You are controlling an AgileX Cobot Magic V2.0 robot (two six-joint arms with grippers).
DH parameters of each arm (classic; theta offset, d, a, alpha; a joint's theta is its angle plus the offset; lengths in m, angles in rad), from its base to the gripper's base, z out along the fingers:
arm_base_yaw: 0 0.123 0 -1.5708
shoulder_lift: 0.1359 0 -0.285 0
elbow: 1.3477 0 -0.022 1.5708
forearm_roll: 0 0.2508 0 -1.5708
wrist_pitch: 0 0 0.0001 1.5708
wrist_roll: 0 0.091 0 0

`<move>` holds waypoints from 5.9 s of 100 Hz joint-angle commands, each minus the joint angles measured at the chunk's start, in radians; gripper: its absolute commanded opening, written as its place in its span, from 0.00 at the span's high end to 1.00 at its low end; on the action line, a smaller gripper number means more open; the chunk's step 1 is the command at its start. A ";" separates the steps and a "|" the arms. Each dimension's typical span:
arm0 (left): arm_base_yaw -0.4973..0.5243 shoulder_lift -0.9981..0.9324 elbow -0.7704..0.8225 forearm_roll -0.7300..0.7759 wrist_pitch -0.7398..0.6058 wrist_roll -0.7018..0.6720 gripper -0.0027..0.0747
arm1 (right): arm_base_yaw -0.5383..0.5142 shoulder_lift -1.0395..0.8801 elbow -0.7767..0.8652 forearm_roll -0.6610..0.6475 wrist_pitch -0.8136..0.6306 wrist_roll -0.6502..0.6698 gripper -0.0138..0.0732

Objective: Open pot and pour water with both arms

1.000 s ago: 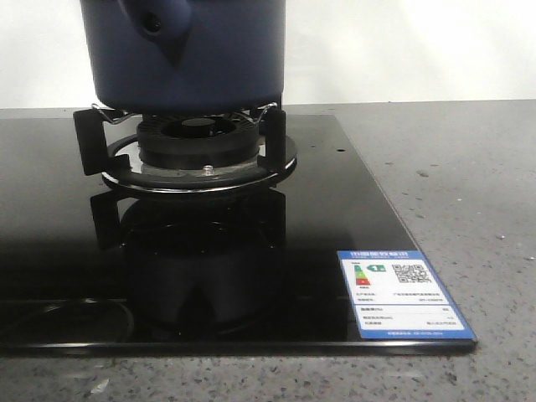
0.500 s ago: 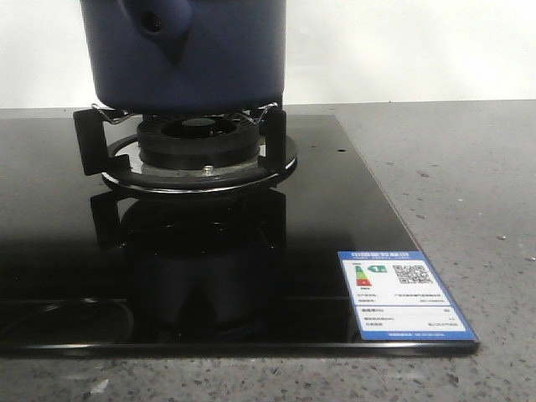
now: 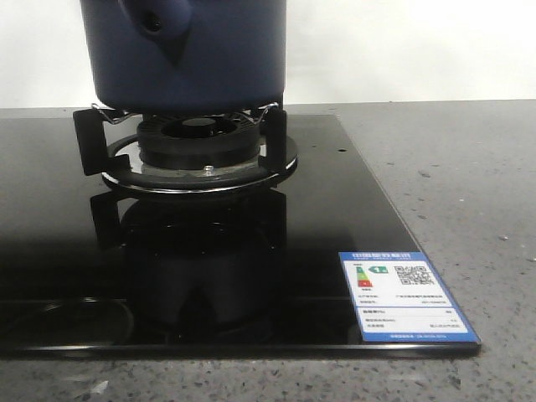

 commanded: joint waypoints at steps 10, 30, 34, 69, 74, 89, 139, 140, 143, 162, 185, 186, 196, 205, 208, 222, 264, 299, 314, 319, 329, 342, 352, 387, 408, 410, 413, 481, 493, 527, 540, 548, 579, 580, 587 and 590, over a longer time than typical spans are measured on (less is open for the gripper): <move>0.001 -0.028 -0.038 -0.050 -0.001 -0.010 0.48 | -0.001 -0.055 -0.027 -0.010 -0.129 -0.004 0.89; 0.001 -0.028 -0.038 -0.050 0.001 -0.010 0.48 | 0.001 -0.036 0.022 -0.010 -0.348 -0.004 0.89; 0.001 -0.028 -0.038 -0.050 0.001 -0.010 0.48 | 0.001 -0.031 0.039 -0.010 -0.395 -0.004 0.89; 0.001 -0.028 -0.038 -0.052 0.001 -0.010 0.48 | 0.031 0.015 0.112 -0.055 -0.673 -0.004 0.89; 0.001 -0.028 -0.038 -0.052 0.001 -0.010 0.48 | 0.031 0.016 0.112 -0.082 -0.720 -0.004 0.89; 0.001 -0.028 -0.038 -0.052 0.001 -0.010 0.48 | 0.031 0.016 0.112 -0.149 -0.846 -0.004 0.89; 0.001 -0.028 -0.038 -0.052 0.001 -0.010 0.48 | 0.031 0.016 0.112 -0.149 -0.873 -0.004 0.89; 0.001 -0.028 -0.038 -0.052 0.001 -0.010 0.48 | 0.031 0.016 0.112 -0.149 -0.873 -0.004 0.89; 0.001 -0.028 -0.038 -0.052 0.001 -0.010 0.48 | 0.031 0.016 0.112 -0.149 -0.875 -0.004 0.89; 0.001 -0.028 -0.038 -0.052 0.001 -0.010 0.48 | 0.031 0.016 0.112 -0.149 -0.876 -0.004 0.89; 0.001 -0.028 -0.038 -0.052 0.001 -0.010 0.48 | 0.031 0.016 0.112 -0.149 -0.876 -0.004 0.89; 0.001 -0.028 -0.038 -0.052 0.001 -0.010 0.48 | 0.031 0.016 0.112 -0.149 -0.876 -0.004 0.89; 0.001 -0.028 -0.038 -0.052 0.001 -0.010 0.48 | 0.031 0.016 0.107 -0.147 -0.853 -0.004 0.89; 0.001 -0.028 -0.038 -0.054 0.030 -0.010 0.48 | 0.031 0.004 0.087 -0.143 -0.781 -0.004 0.89; 0.001 -0.028 -0.038 -0.059 0.040 -0.010 0.48 | 0.031 0.000 0.076 -0.140 -0.755 -0.004 0.89; 0.001 -0.028 -0.038 -0.090 0.098 -0.010 0.48 | 0.028 -0.053 0.015 -0.090 -0.485 -0.004 0.89; -0.103 -0.028 -0.038 -0.143 0.197 -0.010 0.48 | -0.329 -0.188 -0.292 0.075 0.802 0.026 0.89; -0.195 -0.028 -0.040 -0.158 0.201 -0.005 0.48 | -0.672 -0.133 -0.247 0.066 1.423 0.049 0.89; -0.200 -0.028 -0.040 -0.168 0.209 -0.002 0.48 | -0.723 -0.128 -0.110 0.072 1.364 0.049 0.89; -0.200 -0.028 -0.040 -0.168 0.209 -0.002 0.48 | -0.725 -0.128 -0.075 0.072 1.343 0.047 0.89; -0.200 -0.028 -0.040 -0.168 0.209 -0.002 0.48 | -0.725 -0.128 -0.035 0.079 1.307 0.047 0.89; -0.200 -0.028 -0.040 -0.168 0.209 -0.002 0.48 | -0.725 -0.128 -0.029 0.083 1.286 0.047 0.89; -0.200 -0.028 -0.040 -0.168 0.209 -0.002 0.48 | -0.725 -0.125 -0.029 0.083 1.277 0.047 0.89; -0.200 -0.028 -0.040 -0.168 0.209 -0.002 0.48 | -0.725 -0.084 -0.025 0.083 1.305 0.038 0.89; -0.200 -0.028 -0.040 -0.168 0.209 -0.002 0.48 | -0.725 -0.070 -0.023 0.075 1.310 0.032 0.89; -0.200 -0.028 -0.040 -0.168 0.209 -0.002 0.48 | -0.725 -0.068 -0.023 0.073 1.315 0.032 0.89; -0.200 -0.028 -0.040 -0.168 0.209 -0.002 0.48 | -0.725 -0.068 -0.023 0.074 1.315 0.032 0.89; -0.200 -0.017 -0.040 -0.168 0.278 -0.002 0.48 | -0.731 -0.137 -0.247 0.099 1.472 0.032 0.44; -0.202 0.008 -0.040 -0.170 0.344 -0.002 0.48 | -0.731 -0.222 -0.292 0.145 1.446 0.032 0.44; -0.297 0.126 -0.040 -0.175 0.387 0.136 0.48 | -0.731 -0.412 -0.292 0.162 1.434 0.032 0.44; -0.309 0.156 -0.040 -0.176 0.359 0.196 0.48 | -0.731 -0.446 -0.290 0.162 1.452 0.032 0.44; -0.314 0.176 -0.040 -0.176 0.359 0.247 0.48 | -0.729 -0.455 -0.288 0.162 1.452 0.032 0.44; -0.313 0.213 -0.042 -0.191 0.365 0.263 0.48 | -0.727 -0.458 -0.286 0.170 1.456 0.032 0.44; -0.313 0.213 -0.042 -0.191 0.365 0.263 0.48 | -0.727 -0.458 -0.286 0.170 1.456 0.032 0.44; -0.313 0.213 -0.042 -0.191 0.365 0.263 0.48 | -0.727 -0.458 -0.286 0.171 1.456 0.032 0.44; -0.313 0.213 -0.042 -0.193 0.365 0.263 0.48 | -0.727 -0.458 -0.286 0.170 1.456 0.032 0.44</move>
